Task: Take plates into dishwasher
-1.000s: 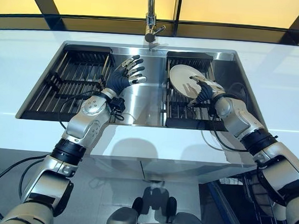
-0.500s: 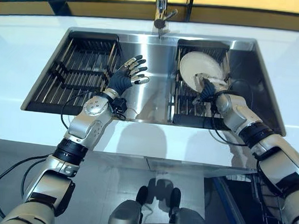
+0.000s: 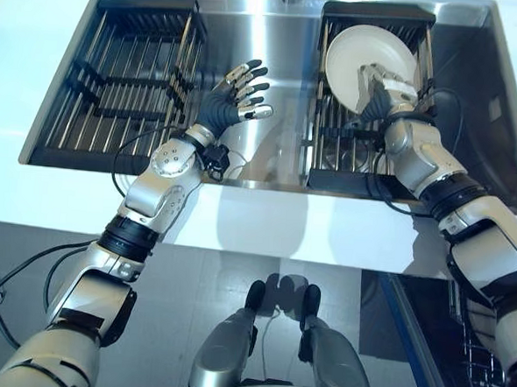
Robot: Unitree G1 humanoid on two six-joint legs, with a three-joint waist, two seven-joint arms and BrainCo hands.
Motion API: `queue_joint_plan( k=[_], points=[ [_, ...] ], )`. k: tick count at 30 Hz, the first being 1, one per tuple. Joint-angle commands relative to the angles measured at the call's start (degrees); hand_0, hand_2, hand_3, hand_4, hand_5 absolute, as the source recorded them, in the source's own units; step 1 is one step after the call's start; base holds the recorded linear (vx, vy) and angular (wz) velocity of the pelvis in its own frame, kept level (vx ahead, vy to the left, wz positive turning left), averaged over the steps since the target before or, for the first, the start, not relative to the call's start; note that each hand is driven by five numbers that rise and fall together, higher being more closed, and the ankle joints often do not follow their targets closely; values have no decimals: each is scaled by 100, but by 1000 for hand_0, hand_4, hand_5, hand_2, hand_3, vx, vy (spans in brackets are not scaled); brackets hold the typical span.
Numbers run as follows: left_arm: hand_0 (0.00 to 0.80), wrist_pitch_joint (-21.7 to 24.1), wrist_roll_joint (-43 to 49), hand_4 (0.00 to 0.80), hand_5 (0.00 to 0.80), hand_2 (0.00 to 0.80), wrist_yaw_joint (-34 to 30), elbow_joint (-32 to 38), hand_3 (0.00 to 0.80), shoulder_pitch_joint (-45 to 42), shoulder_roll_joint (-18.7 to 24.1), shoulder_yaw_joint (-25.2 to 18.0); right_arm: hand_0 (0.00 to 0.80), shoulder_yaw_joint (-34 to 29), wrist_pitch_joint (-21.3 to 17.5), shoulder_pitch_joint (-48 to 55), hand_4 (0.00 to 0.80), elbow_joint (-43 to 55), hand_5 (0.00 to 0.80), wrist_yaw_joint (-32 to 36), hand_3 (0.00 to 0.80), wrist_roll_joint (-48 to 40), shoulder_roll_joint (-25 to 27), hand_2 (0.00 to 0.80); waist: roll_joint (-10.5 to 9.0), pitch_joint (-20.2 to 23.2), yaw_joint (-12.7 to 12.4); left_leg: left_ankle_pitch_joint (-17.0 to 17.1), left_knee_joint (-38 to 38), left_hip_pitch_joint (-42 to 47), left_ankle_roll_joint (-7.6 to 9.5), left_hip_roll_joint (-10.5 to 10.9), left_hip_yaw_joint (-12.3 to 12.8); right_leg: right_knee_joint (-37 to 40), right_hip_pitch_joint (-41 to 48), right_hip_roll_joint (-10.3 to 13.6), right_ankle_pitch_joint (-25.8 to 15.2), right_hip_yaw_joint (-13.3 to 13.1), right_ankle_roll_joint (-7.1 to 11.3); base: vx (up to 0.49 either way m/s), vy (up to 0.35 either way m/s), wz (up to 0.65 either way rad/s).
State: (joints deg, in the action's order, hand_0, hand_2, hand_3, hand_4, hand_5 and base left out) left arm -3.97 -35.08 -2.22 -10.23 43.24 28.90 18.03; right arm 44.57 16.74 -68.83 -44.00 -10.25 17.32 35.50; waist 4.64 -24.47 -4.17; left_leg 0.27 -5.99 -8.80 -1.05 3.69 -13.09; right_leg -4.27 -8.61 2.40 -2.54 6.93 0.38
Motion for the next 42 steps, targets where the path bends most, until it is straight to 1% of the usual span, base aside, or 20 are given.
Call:
queue_joint_plan(
  k=[1,2,5,8,12,15,18,21,24,28,32,35,40,42],
  points=[
    [0,430,-97,0,0,0,-14,275,0,350,260,64,800,320,12,-943,800,-318,800,-339,800,250,266,800,-52,-22,-264,-305,-238,-197,345,297,238,-1336,-243,94,1064,-382,29,2,-15,7],
    [0,441,-121,0,0,0,-35,301,0,327,297,60,800,319,-39,-930,800,-286,800,-286,800,418,274,800,-57,-20,-267,-315,-242,-188,347,302,227,-1354,-247,96,1075,-383,36,14,-12,7],
    [0,531,-176,0,0,0,-2,415,0,194,382,61,800,392,-112,-839,800,12,800,-418,800,758,432,800,-84,-18,-252,-333,-197,-80,356,292,215,-1303,-170,103,1060,-363,56,42,-16,2],
    [0,510,-178,0,0,0,-1,512,0,101,359,30,800,383,-191,-796,800,169,800,-622,800,1059,495,800,-118,30,-258,-395,-219,17,356,297,200,-1226,-43,121,1073,-332,69,49,-18,0],
    [0,453,-114,0,0,0,-27,562,0,29,312,31,800,359,-317,-785,800,262,800,-913,800,1216,564,800,-133,130,-244,-458,-228,133,344,289,200,-1132,126,120,1101,-330,74,51,-13,1],
    [0,530,63,0,0,0,-13,571,0,-60,357,29,800,272,-286,-625,800,398,800,-1070,800,1264,640,800,-140,197,-219,-486,-181,259,344,278,203,-1043,269,111,1108,-347,82,60,-7,3],
    [0,474,16,0,0,0,-86,598,0,-144,375,-10,800,144,-274,-470,800,470,800,-1097,800,1425,740,800,-148,269,-196,-529,-153,403,341,269,204,-970,433,114,1130,-342,85,67,-4,2],
    [0,387,-8,0,0,0,-67,671,0,-208,363,-30,800,118,-135,-389,800,470,800,-1180,800,1562,796,800,-148,339,-183,-570,-141,508,333,262,186,-956,533,115,1171,-337,82,68,2,4],
    [0,372,-28,0,0,0,-74,678,0,-265,382,-40,800,35,-79,-337,800,517,800,-1275,800,1670,891,800,-157,410,-161,-579,-112,577,328,250,189,-967,578,106,1194,-341,78,27,3,2],
    [0,368,-73,0,0,0,-103,727,0,-384,419,-106,800,-152,-190,-215,800,656,800,-1397,800,1299,1003,800,-198,498,-140,-614,-109,669,325,236,198,-949,662,93,1204,-352,85,8,1,0],
    [0,303,-1,0,0,0,-132,772,0,-540,353,-179,800,-677,-474,210,800,1001,800,-1458,800,642,989,800,-261,649,-80,-654,-81,833,322,216,204,-899,805,65,1203,-386,94,43,4,1],
    [0,247,11,0,0,0,-175,739,0,-601,318,-224,800,-1100,-706,565,800,1169,800,-1361,800,410,923,800,-324,803,-26,-707,-58,1000,325,202,214,-847,955,49,1205,-424,109,58,-5,-1],
    [0,143,72,0,0,0,-232,736,0,-723,202,-265,800,-1374,-913,897,800,1392,800,-1199,800,-7,895,800,-412,1094,31,-712,78,1282,324,166,218,-684,1217,16,1162,-440,122,55,-13,-2],
    [0,88,79,0,0,0,-256,735,0,-755,173,-274,800,-1438,-1063,1005,800,1438,800,-1154,800,-155,876,800,-435,1220,53,-711,166,1402,321,147,224,-590,1332,-7,1141,-462,126,48,-10,-3]
  ],
)
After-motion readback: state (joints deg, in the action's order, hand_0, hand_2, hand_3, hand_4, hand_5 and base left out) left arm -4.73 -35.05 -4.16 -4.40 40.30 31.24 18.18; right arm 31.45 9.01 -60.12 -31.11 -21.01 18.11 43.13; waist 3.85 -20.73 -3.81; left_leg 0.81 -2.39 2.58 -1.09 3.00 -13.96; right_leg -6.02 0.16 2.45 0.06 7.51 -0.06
